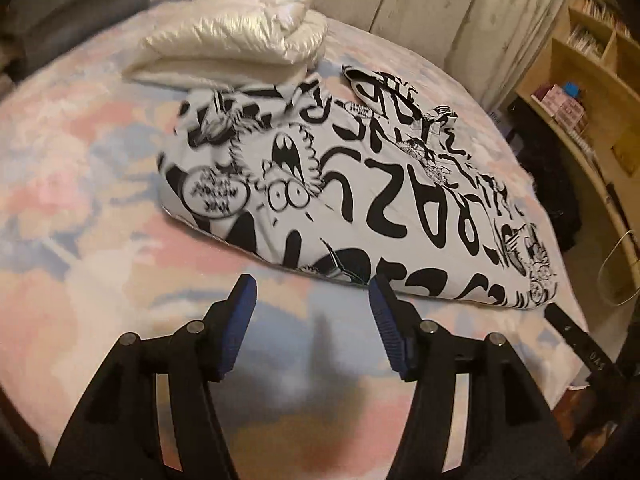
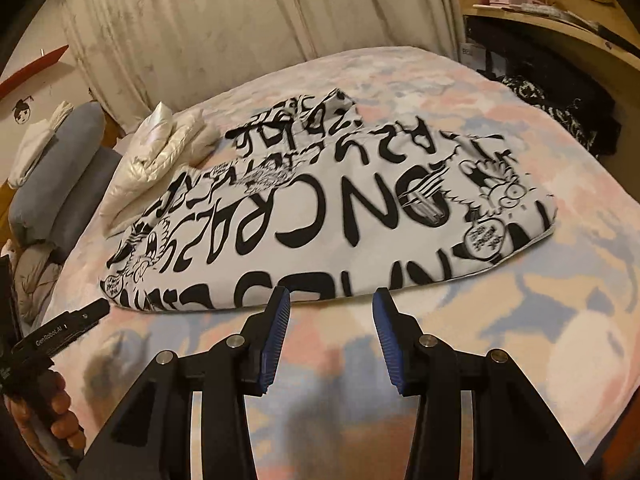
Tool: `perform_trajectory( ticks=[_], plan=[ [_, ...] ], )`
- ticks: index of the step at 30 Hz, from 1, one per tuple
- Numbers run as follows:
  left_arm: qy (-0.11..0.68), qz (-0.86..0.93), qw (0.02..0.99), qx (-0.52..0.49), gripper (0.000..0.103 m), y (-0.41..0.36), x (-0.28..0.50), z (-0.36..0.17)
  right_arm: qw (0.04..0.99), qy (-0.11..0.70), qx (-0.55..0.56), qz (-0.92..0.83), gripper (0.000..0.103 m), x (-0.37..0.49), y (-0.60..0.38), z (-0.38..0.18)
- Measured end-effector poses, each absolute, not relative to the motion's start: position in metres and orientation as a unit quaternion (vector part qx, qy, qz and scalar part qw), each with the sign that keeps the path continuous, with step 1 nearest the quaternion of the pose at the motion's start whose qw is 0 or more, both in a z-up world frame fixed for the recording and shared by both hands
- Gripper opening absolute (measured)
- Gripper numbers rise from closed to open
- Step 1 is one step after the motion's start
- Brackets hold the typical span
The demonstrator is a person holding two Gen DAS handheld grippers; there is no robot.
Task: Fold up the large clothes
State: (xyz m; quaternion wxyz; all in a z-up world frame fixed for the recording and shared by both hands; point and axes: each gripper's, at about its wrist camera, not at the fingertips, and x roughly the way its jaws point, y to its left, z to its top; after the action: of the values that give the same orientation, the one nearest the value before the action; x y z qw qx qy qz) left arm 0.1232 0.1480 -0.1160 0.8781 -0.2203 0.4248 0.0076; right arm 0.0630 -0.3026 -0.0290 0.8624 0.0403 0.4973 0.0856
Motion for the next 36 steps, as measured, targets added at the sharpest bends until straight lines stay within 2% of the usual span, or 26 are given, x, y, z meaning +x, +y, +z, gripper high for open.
perform_trajectory(
  ticks=[13, 25, 26, 27, 30, 33, 36],
  plan=[
    [0.424, 0.033, 0.839, -0.340, 0.056, 0.198, 0.168, -0.183, 0.850, 0.511, 0.010, 0.127, 0.043, 0.094, -0.261, -0.077],
    [0.401, 0.049, 0.837, -0.369, 0.056, 0.225, 0.240, -0.199, 0.864, 0.478, -0.024, 0.154, 0.043, 0.170, -0.200, -0.096],
    [0.396, 0.053, 0.839, -0.370, 0.053, 0.225, 0.242, -0.198, 0.867, 0.473, -0.029, 0.153, 0.043, 0.178, -0.195, -0.096],
    [0.389, 0.059, 0.842, -0.370, 0.043, 0.225, 0.243, -0.196, 0.870, 0.467, -0.038, 0.152, 0.043, 0.189, -0.189, -0.097],
    [0.353, 0.063, 0.868, -0.344, 0.026, 0.219, 0.241, -0.181, 0.871, 0.465, -0.063, 0.146, 0.030, 0.219, -0.171, -0.113],
    [0.310, 0.069, 0.910, -0.265, 0.019, 0.196, 0.233, -0.153, 0.855, 0.493, -0.088, 0.139, 0.027, 0.242, -0.159, -0.143],
    [0.268, 0.063, 0.940, -0.201, 0.018, 0.171, 0.224, -0.124, 0.847, 0.503, -0.101, 0.143, 0.027, 0.248, -0.154, -0.165]
  ],
)
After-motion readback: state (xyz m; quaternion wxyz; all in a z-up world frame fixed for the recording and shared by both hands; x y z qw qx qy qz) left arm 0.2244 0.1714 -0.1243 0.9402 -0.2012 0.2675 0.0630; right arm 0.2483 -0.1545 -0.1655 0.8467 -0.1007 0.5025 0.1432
